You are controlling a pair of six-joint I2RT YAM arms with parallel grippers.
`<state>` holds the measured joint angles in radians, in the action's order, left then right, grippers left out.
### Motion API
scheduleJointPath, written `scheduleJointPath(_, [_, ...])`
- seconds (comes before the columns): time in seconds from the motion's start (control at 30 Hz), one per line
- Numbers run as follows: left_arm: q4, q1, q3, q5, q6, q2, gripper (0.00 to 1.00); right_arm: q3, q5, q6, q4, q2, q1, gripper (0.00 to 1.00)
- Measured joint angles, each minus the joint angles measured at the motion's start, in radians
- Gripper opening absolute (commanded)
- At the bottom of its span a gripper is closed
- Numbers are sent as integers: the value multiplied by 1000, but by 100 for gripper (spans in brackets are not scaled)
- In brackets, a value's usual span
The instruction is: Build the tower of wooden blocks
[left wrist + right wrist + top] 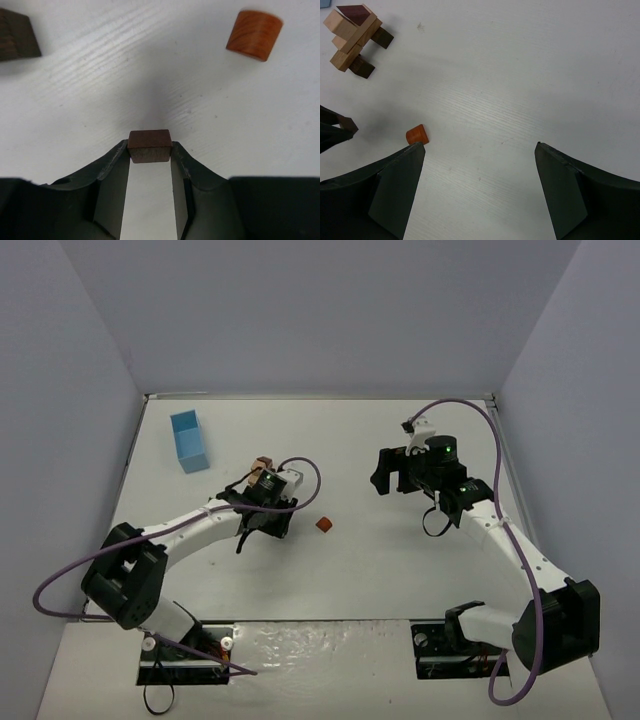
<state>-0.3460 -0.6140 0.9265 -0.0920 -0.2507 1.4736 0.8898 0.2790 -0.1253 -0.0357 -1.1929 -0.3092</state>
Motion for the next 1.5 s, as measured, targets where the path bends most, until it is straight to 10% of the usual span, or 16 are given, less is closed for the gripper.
scheduleJointPath(0.57, [-128, 308, 290, -97, 164, 38, 4, 8, 26, 0, 0, 11, 0, 90])
scheduleJointPath(1.5, [-113, 333, 326, -126, 225, 203, 6, 8, 29, 22, 0, 39, 0, 90])
